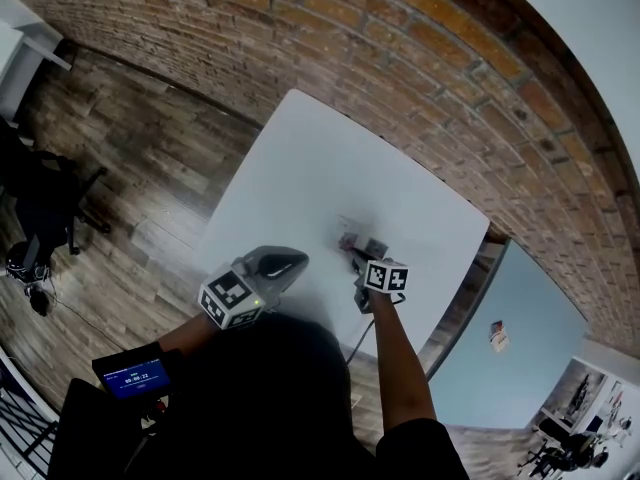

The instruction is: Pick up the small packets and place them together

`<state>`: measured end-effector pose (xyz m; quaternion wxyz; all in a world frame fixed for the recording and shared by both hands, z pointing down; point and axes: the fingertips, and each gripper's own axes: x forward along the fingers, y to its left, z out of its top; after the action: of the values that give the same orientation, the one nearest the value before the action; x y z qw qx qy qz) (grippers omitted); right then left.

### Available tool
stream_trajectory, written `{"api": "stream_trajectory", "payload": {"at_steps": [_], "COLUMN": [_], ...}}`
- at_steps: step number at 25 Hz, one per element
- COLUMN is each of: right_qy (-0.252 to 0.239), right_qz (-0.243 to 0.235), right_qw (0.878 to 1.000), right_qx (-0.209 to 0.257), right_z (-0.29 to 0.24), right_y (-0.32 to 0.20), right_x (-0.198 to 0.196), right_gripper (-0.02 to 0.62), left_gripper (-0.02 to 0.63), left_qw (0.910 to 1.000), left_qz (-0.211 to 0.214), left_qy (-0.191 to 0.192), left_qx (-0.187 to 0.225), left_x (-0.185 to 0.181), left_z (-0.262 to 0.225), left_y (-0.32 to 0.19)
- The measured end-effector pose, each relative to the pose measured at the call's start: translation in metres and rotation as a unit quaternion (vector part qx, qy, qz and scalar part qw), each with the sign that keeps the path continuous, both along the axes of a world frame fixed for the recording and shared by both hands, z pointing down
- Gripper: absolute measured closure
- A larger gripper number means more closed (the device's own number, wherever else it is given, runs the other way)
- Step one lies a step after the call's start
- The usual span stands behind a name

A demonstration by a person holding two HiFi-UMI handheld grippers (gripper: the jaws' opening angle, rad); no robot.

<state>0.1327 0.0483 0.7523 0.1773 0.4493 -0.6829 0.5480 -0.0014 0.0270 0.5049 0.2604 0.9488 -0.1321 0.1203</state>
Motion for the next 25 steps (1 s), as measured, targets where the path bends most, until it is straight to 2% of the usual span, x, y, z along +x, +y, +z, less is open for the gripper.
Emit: {"api": "stream_trajectory", "payload": {"at_steps": [5,9,13,18,21,25], "right_qy": [0.009,0.014,0.039,0.078,0.096,0.117], "right_qz": [0.01,-0.01,-0.028,-0.043,0.005,0.083], "right_qw": [1.0,1.0,0.999,0.99,0.978,0.956], "right_qx": [0.006,0.01,0.023,0.111,0.187,0.254], "right_z": [0.001,-0.002,-0.006,-0.039,-0.082,-0.143], "right_y": [-0.004,-0.003,0.003,-0.004,-0.009,0.001], "right_x": [0.005,0.004,0.01,0.006,0.006,0.008], "right_gripper": [0.563,0.505,0.491,0.503,0.592,0.592], "left_gripper": [0.606,0.606,0.606,0.606,0.606,0.606], "left_qw": [1.0,1.0,1.0,1.0,0.9998,0.9996], "left_qz": [0.008,0.005,0.007,0.002,-0.009,0.004], "left_qy": [-0.004,0.0,-0.004,0.002,0.012,0.016], "left_qx": [0.004,0.001,0.002,0.003,0.012,0.024], "left_x": [0.001,0.002,0.003,0.006,0.005,0.008], "left_z": [0.003,0.003,0.005,0.004,-0.002,-0.012], "left_y": [0.005,0.005,0.007,0.005,0.0,-0.003]}}
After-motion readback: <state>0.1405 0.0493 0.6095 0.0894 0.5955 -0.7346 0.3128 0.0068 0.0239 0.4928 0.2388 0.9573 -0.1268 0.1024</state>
